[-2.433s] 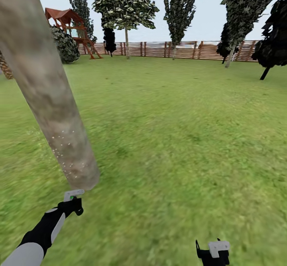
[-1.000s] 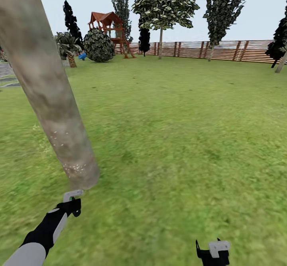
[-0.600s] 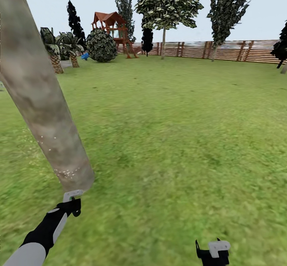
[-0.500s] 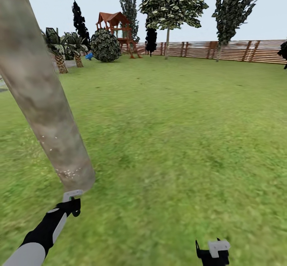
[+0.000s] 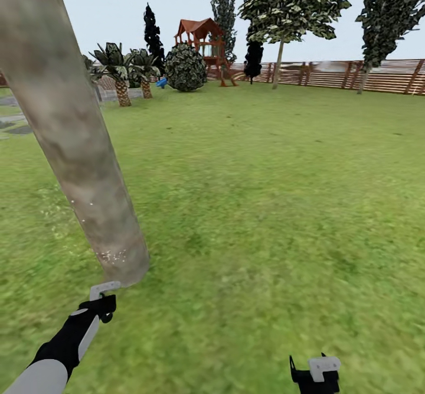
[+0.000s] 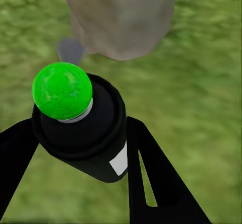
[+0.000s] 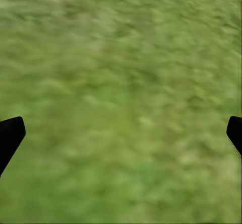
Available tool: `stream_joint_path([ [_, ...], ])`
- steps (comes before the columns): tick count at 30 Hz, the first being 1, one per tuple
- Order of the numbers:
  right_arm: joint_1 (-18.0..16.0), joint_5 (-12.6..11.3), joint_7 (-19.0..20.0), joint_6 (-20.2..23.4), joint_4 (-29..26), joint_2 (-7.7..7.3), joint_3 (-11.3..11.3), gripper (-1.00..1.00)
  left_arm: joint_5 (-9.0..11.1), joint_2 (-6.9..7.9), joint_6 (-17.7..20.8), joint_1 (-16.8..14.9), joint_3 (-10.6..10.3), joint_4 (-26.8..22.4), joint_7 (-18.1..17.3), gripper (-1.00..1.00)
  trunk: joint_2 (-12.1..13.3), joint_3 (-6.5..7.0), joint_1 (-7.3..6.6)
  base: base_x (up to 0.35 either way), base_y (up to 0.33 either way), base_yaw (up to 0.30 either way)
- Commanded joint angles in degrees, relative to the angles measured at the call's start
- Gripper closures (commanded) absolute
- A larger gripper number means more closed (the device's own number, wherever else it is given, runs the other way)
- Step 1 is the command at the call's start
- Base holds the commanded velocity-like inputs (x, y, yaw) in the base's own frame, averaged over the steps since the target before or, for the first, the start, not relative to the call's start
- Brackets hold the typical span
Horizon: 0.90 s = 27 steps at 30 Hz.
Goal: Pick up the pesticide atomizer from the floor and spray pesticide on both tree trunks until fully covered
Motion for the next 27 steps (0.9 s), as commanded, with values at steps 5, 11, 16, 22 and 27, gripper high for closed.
stream_joint_path([
  [5, -0.03, 0.01, 0.0, 0.0, 0.0, 0.0, 0.0, -1.0, -0.01, 0.01, 0.0, 0.0, 0.04, -0.03, 0.0, 1.0, 0.0, 0.0, 0.0, 0.188, -0.231, 0.276],
  [11, -0.02, 0.0, 0.0, 0.0, 0.0, 0.0, 0.0, -1.0, -0.01, -0.06, 0.0, 0.0, -0.03, -0.08, 0.0, 1.0, 0.0, 0.0, 0.0, 0.188, -0.231, 0.276],
  [16, -0.03, -0.05, 0.0, -0.01, -0.06, -0.04, 0.0, -1.0, -0.01, -0.08, 0.0, 0.0, -0.05, -0.08, 0.09, 1.0, 0.0, 0.0, 0.0, 0.179, -0.231, 0.236],
  [22, -0.03, 0.0, 0.0, -0.07, -0.09, -0.09, 0.0, -1.0, -0.05, -0.08, -0.01, 0.0, -0.05, -0.15, 0.09, 1.0, 0.0, 0.0, 0.0, 0.16, -0.231, 0.015],
  [27, -0.01, -0.02, 0.0, -0.08, -0.09, -0.09, 0.0, -1.0, -0.09, -0.08, 0.0, 0.0, -0.05, -0.17, 0.09, 1.0, 0.0, 0.0, 0.0, -0.065, -0.219, 0.0],
])
